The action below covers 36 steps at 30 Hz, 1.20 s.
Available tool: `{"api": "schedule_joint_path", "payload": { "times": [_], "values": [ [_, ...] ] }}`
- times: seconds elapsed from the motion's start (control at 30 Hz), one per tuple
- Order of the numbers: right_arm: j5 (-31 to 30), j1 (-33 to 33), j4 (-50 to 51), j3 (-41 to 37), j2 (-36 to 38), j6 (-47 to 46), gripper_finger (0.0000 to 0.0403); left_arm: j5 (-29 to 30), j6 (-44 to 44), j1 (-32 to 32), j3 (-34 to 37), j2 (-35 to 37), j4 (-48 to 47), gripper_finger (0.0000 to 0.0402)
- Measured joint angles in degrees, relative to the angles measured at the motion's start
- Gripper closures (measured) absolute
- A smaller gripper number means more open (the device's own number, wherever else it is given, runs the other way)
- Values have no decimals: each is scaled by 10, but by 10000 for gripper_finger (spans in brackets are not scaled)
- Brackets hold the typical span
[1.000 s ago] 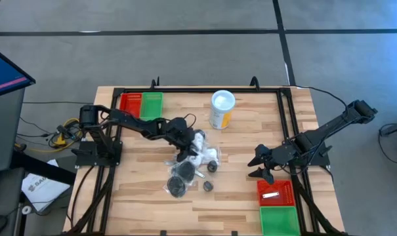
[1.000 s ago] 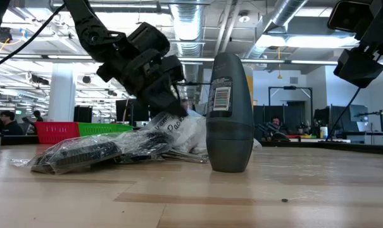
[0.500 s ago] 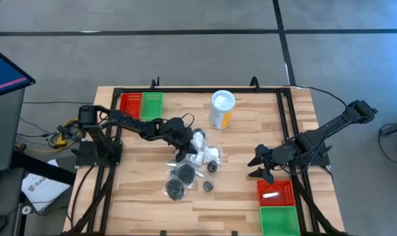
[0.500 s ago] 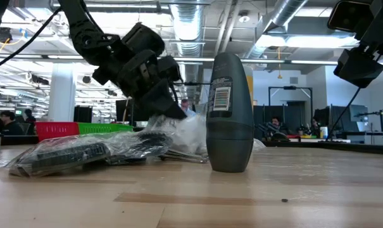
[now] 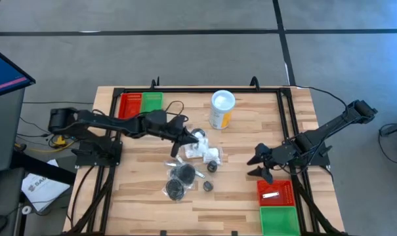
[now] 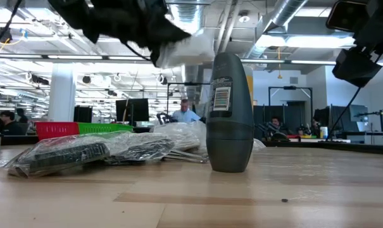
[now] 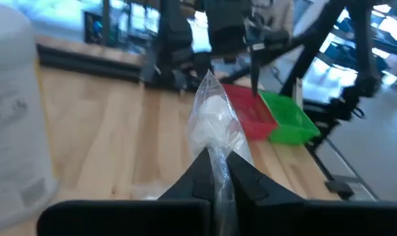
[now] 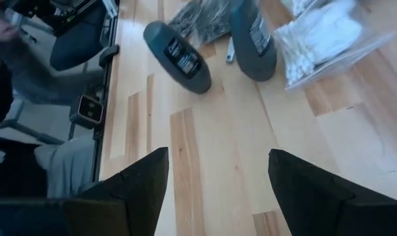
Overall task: Pick & Place Travel size toiletries
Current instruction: Put the white cotton pack into the bottom green bin
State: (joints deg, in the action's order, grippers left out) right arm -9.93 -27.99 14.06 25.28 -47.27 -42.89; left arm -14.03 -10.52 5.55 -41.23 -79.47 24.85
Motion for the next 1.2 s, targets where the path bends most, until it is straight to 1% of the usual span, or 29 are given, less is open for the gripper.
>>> {"api": "schedule_joint_path", "payload": {
  "times": [0.07,0.17,0.27,0.37,0.43,0.67,0.77,0.9,1.03,1.2],
  "values": [
    [-8,0,-11,0,0,1,154,33,0,-14,0,4,4,400],
    [-9,0,-44,0,0,31,154,75,0,-32,0,4,26,399],
    [-9,0,-88,0,0,59,154,101,-1,-43,0,-2,57,399],
    [-27,0,-136,0,0,90,154,106,-2,-47,0,-2,95,400],
    [-43,0,-157,0,0,105,154,111,-3,-51,0,-2,102,399],
    [-82,22,-186,0,0,131,154,128,-5,-73,1,-20,153,399],
    [-82,32,-225,0,-14,149,156,139,-4,-80,-6,-46,183,400],
    [-81,34,-279,0,-42,174,172,141,-5,-87,-28,-93,215,399],
    [-80,42,-306,0,-75,175,191,141,-3,-90,-66,-140,221,399],
    [-80,53,-310,0,-93,176,208,140,-3,-98,-107,-186,226,398]
  ]
}}
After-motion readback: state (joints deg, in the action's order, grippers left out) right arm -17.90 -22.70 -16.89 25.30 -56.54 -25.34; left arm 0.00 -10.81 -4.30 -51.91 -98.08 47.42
